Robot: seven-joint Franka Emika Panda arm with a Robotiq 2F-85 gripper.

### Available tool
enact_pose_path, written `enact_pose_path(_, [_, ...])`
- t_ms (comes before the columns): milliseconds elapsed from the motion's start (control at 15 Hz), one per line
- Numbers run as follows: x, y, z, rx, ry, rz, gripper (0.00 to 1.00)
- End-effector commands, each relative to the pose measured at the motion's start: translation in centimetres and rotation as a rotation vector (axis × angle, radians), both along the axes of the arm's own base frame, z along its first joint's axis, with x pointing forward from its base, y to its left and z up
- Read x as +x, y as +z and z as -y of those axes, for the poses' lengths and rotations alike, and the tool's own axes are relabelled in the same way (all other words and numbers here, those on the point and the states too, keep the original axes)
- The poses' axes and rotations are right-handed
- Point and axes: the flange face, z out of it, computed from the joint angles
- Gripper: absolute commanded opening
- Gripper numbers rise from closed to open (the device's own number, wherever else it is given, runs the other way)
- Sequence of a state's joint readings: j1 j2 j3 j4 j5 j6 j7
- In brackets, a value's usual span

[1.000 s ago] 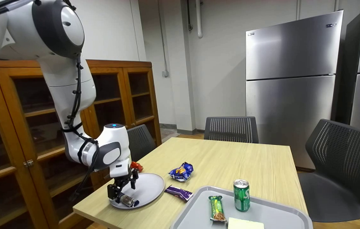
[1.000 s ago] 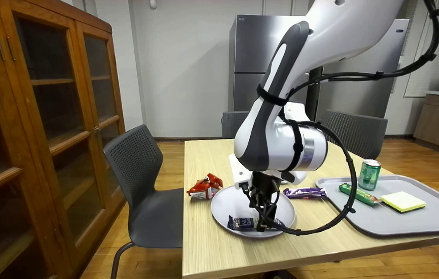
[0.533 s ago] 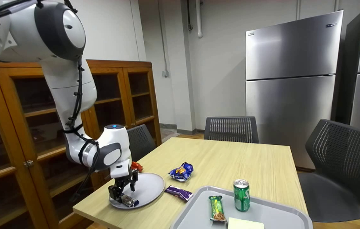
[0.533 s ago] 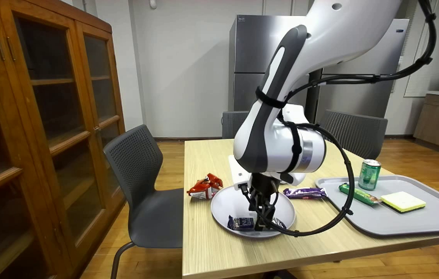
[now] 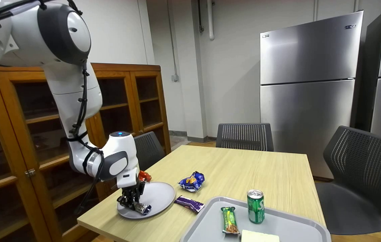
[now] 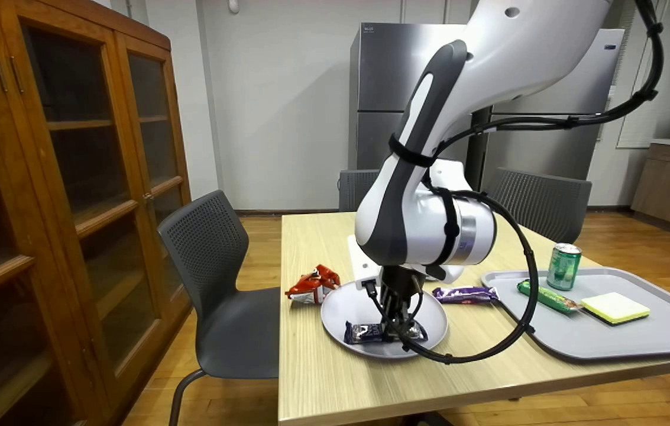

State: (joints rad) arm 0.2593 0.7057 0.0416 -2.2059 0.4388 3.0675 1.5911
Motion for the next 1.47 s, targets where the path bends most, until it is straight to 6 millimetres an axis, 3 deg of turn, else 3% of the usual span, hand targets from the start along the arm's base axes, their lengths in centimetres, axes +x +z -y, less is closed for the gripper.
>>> enact_pose_path(0, [0.0,1.4,-0.7,0.009,0.001,0.036,0.07])
enact_pose_path(733, [-1.3,5.4,0.0,0.017,0.042,0.074,0.06])
enact_pose_path(1400, [-2.9,6.6,7.1,-0.07,0.165,0.07,0.06])
